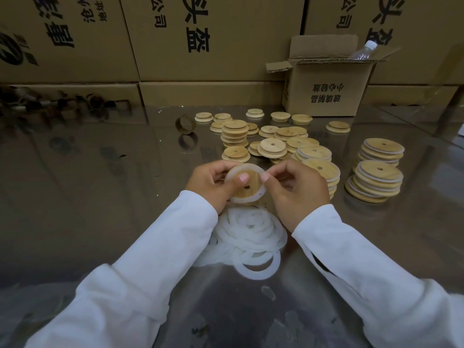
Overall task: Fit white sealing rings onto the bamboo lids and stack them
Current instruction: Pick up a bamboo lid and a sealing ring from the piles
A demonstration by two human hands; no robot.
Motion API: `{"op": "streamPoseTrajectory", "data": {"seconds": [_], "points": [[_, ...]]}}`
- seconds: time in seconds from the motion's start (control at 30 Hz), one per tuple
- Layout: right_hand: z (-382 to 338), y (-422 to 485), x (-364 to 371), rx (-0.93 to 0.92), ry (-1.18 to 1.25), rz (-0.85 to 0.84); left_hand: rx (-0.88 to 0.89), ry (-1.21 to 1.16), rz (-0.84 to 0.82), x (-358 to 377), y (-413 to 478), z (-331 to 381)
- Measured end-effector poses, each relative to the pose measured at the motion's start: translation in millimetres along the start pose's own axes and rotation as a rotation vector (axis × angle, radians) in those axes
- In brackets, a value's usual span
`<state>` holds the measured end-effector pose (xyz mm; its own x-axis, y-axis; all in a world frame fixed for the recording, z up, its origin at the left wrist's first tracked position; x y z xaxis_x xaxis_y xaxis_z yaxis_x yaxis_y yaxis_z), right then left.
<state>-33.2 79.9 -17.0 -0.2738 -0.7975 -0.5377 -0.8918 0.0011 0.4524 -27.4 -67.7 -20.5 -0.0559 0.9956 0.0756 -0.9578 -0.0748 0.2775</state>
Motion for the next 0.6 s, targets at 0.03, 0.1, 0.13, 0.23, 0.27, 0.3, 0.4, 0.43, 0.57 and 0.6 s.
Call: {"op": "streamPoseTrajectory", "data": {"seconds": [0.03,0.1,0.13,0.23,0.27,0.3,0.4,0.43,0.57,0.6], "points": [[0.6,0.6,-0.1,0.02,0.032,-0.004,0.02,0.0,-0.005,-1.0,0.3,1.2],[1.8,2.8,-0.9,0.052,0.104,-0.007,0.034,-0.011,-0.012,-2.2,0.8,3.4],[1.9,4.0,-1.4,0.057,0.132,-0.01,0.032,-0.02,-0.012,-2.5,1.3,3.9],[1.1,5.5,-2.2,0.052,0.187,-0.024,0.001,-0.082,-0.003,-3.3,2.9,4.2],[1.0,5.6,-2.3,0.049,0.191,-0.026,-0.011,-0.1,0.002,-3.2,3.1,4.0],[1.0,5.7,-2.6,0.048,0.189,-0.024,-0.022,-0.107,0.007,-2.7,3.1,3.6],[2.0,5.1,-3.0,0.05,0.157,-0.012,-0.064,-0.133,0.028,0.7,0.2,0.2],[1.9,4.5,-2.7,0.045,0.137,-0.007,-0.08,-0.145,0.035,2.0,-0.6,-1.3],[0.5,0.6,0.5,0.037,0.097,0.023,-0.14,-0.185,0.091,3.3,-0.1,-4.6],[0.7,0.3,1.0,0.044,0.087,0.032,-0.16,-0.207,0.101,2.9,0.5,-4.8]]}}
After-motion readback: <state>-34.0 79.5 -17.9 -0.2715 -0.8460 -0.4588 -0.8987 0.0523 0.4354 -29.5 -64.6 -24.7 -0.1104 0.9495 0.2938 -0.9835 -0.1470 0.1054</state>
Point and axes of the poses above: each hand's wrist, its own y-axis towards the middle knuckle, its own x-axis out of the palm, z = x × y, the point moved 2 cm from there along y, towards the middle knuckle, and after that the axes turned 12 degrees about -y, right-handed, at the moved point
